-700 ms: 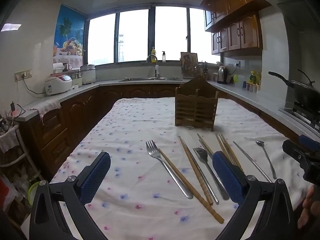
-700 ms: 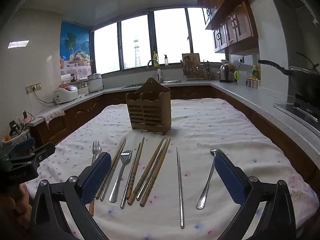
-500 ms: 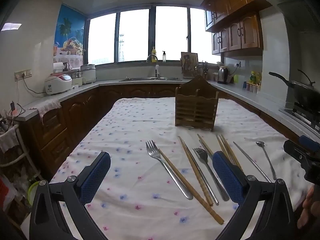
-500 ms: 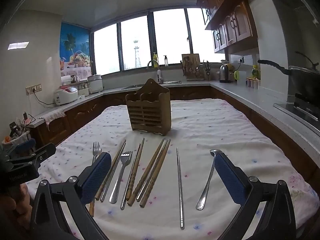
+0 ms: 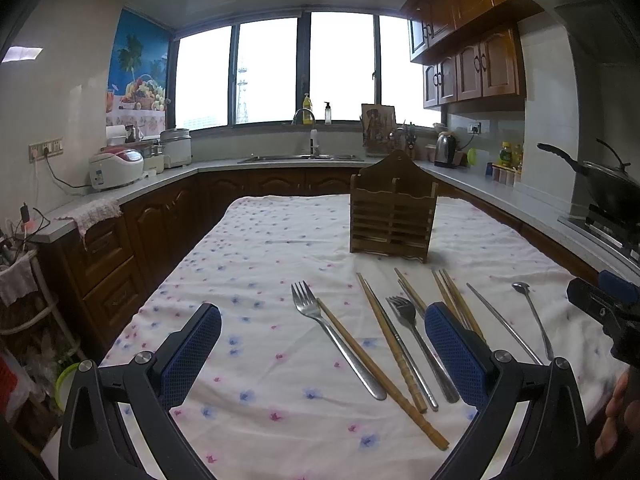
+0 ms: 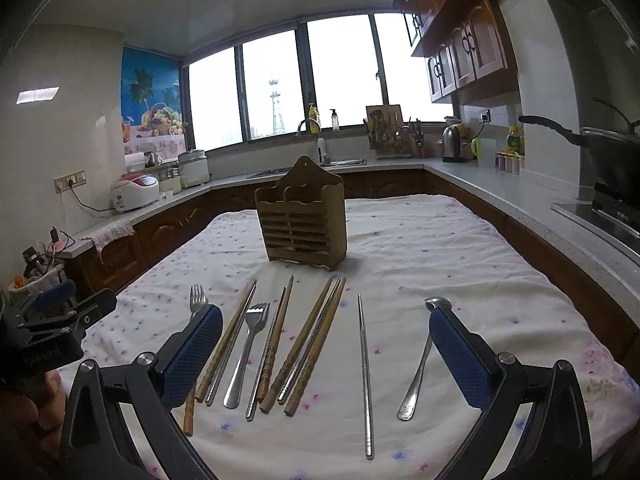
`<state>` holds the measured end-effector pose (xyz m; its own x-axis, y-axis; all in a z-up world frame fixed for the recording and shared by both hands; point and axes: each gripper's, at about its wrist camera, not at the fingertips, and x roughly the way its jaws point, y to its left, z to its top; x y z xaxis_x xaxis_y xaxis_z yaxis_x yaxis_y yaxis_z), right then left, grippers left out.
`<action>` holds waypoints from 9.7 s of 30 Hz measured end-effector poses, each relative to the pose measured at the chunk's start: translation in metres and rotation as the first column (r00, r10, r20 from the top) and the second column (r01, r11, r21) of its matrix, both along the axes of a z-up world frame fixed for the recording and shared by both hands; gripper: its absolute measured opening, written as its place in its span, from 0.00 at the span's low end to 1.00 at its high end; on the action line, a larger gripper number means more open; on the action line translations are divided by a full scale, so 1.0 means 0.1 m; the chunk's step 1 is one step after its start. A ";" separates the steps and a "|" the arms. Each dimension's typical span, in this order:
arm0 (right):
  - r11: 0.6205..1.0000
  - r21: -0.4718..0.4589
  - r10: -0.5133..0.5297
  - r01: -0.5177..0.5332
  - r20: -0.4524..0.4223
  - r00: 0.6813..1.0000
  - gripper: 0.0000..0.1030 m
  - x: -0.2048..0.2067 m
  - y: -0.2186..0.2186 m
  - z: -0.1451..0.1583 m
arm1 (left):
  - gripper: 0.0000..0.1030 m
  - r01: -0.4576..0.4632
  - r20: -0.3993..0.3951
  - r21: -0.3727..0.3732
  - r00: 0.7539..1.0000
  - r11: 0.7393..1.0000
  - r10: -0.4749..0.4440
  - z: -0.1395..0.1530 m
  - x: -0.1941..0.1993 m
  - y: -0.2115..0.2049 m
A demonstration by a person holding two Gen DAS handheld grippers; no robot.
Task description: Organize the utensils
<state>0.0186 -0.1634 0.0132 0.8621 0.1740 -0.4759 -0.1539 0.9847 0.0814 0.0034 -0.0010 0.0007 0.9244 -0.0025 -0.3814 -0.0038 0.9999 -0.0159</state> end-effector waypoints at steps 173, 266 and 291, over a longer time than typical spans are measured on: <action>0.987 0.115 0.128 -0.110 -0.161 0.979 0.05 1.62 -0.01 0.89 | 0.03 0.266 -0.137 -0.220 0.944 0.938 -0.300 0.95 1.62 0.55; 0.941 0.339 0.007 0.001 -0.022 1.000 0.80 2.66 -0.31 0.56 | 0.83 0.086 -0.027 -0.312 0.995 0.946 -0.099 0.27 3.41 0.43; 0.983 0.184 0.033 -0.012 -0.109 0.994 0.80 1.38 -0.50 0.53 | 0.87 0.122 -0.145 -0.253 0.976 0.960 -0.163 0.43 1.72 0.57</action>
